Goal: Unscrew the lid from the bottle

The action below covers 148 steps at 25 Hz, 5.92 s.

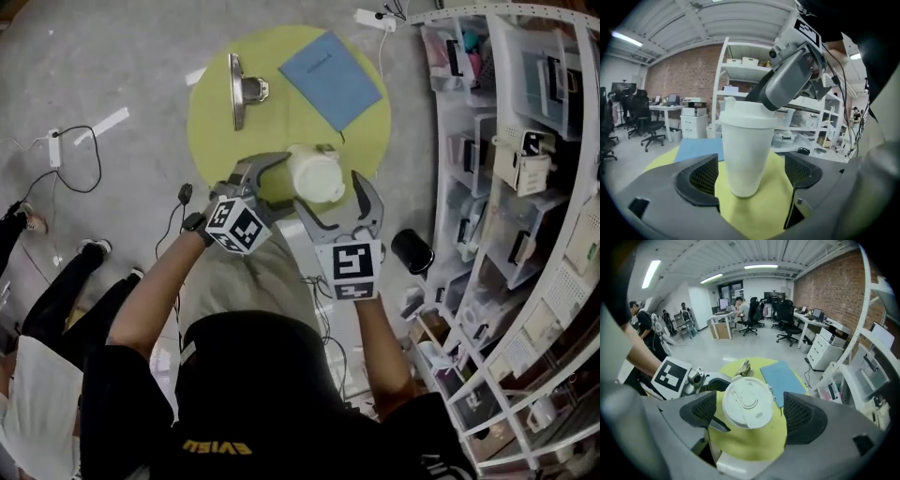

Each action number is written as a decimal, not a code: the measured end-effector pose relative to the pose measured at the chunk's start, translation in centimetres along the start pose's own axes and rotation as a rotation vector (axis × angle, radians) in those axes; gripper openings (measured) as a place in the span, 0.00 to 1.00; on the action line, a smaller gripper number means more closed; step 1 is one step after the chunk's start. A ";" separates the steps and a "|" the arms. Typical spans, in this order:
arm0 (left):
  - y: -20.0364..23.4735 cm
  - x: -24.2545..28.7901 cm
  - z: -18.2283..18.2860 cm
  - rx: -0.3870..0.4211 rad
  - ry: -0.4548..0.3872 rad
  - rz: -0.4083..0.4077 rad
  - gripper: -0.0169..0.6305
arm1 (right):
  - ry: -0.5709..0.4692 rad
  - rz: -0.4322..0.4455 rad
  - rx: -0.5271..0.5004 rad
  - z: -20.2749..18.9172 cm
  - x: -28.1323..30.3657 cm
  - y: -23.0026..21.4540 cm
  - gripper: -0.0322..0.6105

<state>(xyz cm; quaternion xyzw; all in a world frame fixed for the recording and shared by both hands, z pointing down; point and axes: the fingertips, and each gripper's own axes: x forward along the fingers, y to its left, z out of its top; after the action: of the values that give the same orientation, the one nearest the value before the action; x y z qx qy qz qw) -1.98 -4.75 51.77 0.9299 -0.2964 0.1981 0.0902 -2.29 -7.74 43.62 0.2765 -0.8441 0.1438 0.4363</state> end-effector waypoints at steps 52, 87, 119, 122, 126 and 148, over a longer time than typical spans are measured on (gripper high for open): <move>1.0 4.1 -1.2 0.110 -0.248 -0.383 0.61 | -0.243 0.396 -0.252 -2.3 1.2 1.1 0.78; 0.8 4.5 -1.8 0.041 -0.240 -0.360 0.61 | -0.575 0.048 0.012 0.3 0.8 -0.2 0.71; 1.2 4.6 -2.3 0.026 -0.186 -0.221 0.62 | -0.583 -0.293 0.297 1.2 0.4 -0.1 0.82; 1.4 4.6 -2.0 0.139 -0.137 -0.077 0.66 | -0.548 -0.331 0.322 0.2 0.5 -0.6 0.78; 0.8 5.0 -1.5 0.277 -0.074 0.084 0.65 | -0.535 -0.354 0.335 -1.1 -0.1 -1.3 0.61; 0.6 5.0 -1.8 0.233 -0.190 -0.105 0.62 | -0.447 0.275 -0.187 -1.8 0.4 0.3 0.59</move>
<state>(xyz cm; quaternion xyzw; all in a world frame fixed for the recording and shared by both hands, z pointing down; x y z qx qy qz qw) 0.86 -7.31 55.54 0.9629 -0.2297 0.1370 -0.0364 -1.46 -6.81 45.00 0.1425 -0.9586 0.0586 0.2395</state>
